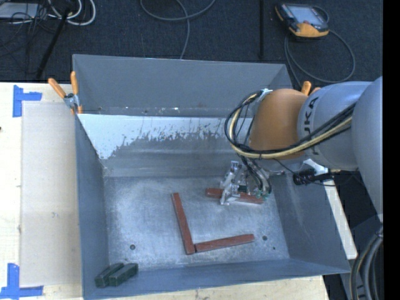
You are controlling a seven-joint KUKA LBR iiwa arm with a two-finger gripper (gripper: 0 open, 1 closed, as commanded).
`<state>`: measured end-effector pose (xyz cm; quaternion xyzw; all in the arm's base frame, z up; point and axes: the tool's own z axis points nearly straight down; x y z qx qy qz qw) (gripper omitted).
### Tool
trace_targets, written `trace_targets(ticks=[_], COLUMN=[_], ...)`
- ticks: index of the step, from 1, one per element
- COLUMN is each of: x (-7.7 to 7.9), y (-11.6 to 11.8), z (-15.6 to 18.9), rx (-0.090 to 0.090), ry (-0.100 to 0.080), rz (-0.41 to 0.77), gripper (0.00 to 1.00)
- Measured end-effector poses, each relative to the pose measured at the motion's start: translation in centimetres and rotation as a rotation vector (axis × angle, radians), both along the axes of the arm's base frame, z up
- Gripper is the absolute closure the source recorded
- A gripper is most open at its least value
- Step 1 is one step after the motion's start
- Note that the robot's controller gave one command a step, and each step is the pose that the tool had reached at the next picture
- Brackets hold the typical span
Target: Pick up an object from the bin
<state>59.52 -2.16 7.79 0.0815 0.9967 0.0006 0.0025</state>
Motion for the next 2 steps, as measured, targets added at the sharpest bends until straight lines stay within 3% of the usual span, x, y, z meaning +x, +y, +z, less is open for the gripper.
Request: trace_targets(ticks=[1,2], x=[0.0,-1.7], y=[0.0,-1.9], z=[0.0,17.1], rx=[0.000,-0.001], ry=[0.000,0.000], rz=[0.000,-0.131], gripper=[1.00,1.00])
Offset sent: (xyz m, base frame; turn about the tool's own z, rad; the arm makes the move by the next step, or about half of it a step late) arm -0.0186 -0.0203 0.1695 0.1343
